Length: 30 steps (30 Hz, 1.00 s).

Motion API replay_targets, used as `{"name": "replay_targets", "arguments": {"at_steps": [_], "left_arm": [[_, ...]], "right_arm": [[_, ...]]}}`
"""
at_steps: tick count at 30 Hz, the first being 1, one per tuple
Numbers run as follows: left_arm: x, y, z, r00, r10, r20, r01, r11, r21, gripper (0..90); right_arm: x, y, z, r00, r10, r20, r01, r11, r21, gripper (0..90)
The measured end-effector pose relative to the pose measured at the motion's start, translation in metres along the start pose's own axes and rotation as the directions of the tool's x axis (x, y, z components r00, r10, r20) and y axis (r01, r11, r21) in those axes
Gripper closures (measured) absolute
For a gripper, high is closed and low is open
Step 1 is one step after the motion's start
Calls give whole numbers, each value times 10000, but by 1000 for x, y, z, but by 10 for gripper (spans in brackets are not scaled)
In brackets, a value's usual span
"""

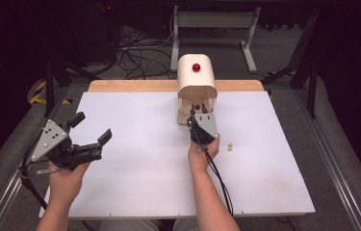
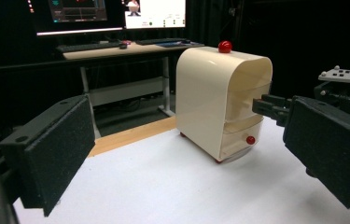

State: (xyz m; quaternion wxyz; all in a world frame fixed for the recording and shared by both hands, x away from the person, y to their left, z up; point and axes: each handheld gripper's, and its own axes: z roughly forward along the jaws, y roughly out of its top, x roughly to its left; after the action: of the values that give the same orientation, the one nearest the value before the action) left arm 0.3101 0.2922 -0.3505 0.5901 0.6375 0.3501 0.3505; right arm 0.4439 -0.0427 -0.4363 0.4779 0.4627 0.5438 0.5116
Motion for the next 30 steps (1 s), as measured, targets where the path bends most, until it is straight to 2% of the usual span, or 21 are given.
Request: {"name": "replay_targets", "arguments": {"at_steps": [16, 19, 30], "left_arm": [[-2, -1, 1, 9999, 127, 64, -127, 9999, 5, 28], [-2, -1, 1, 9999, 113, 56, -113, 9999, -1, 28], [-2, -1, 1, 9999, 115, 66, -115, 9999, 35, 28]], "right_arm": [[4, 1, 1, 9992, -76, 396, 77, 10000, -22, 701], [5, 2, 1, 9992, -77, 384, 79, 10000, -56, 729], [4, 4, -1, 9996, -65, 280, 64, 10000, 54, 739]]}}
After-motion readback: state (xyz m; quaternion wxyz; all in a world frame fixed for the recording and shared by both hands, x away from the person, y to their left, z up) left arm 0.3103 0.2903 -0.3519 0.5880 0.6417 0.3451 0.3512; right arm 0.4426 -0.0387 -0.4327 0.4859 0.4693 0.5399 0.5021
